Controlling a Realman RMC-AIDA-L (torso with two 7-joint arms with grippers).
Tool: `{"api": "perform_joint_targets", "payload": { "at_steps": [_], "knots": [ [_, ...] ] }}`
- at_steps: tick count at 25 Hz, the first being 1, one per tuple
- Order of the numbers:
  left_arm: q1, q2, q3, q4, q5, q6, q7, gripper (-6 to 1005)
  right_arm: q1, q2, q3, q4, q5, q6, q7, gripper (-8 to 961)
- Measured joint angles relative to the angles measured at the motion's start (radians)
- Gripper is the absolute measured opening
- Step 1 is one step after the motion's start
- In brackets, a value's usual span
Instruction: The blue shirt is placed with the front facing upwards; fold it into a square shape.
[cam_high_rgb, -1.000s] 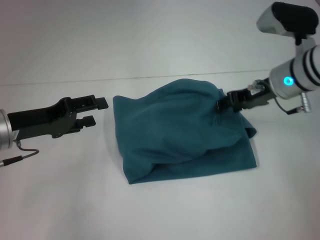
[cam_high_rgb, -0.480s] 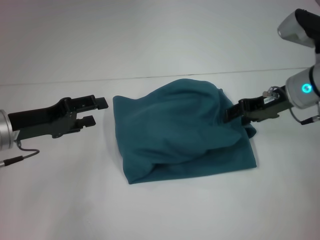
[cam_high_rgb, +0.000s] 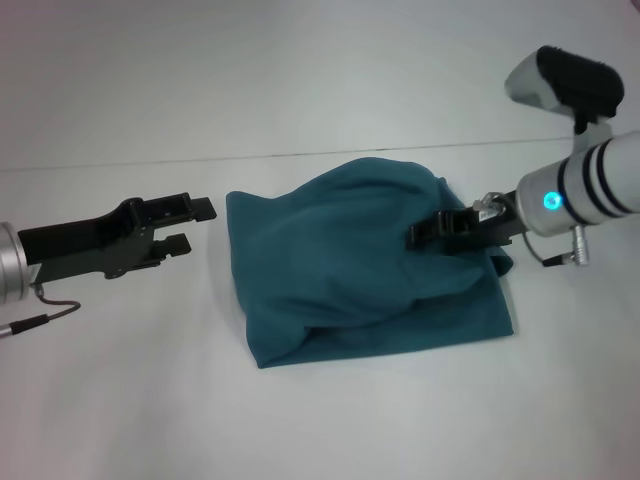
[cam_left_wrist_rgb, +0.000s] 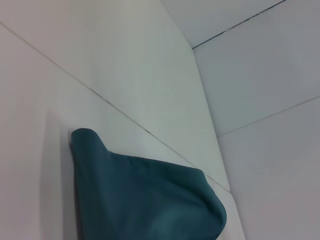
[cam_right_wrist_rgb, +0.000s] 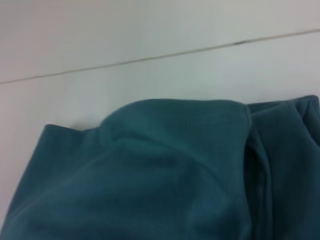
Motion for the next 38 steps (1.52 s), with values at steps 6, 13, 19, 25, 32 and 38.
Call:
{"api": "perform_joint_targets", "payload": {
  "at_steps": [6, 13, 19, 25, 32, 38],
  "knots": [
    [0.002, 0.0, 0.0, -0.001, 0.0, -0.007, 0.002, 752, 0.006, 0.007, -0.039, 0.029, -0.002, 0.045, 0.003, 659],
    [0.002, -0.002, 0.0, -0.002, 0.0, -0.011, 0.003, 752, 0.012, 0.012, -0.076, 0.032, -0.003, 0.079, 0.007, 660],
    [0.003, -0.002, 0.0, -0.004, 0.0, -0.011, 0.003, 752, 0.012, 0.011, -0.093, 0.027, -0.003, 0.076, 0.013, 660],
    [0.004, -0.003, 0.0, -0.013, -0.004, -0.011, 0.003, 752, 0.016, 0.016, -0.104, 0.03, -0.043, 0.077, 0.022, 659],
    [0.004, -0.002, 0.0, -0.013, -0.005, -0.011, 0.003, 752, 0.009, 0.017, -0.101, 0.022, -0.073, 0.077, 0.047, 659],
    [0.004, -0.001, 0.0, -0.013, -0.006, -0.011, 0.003, 752, 0.017, 0.031, -0.097, 0.03, -0.04, 0.081, 0.039, 660]
  ]
}}
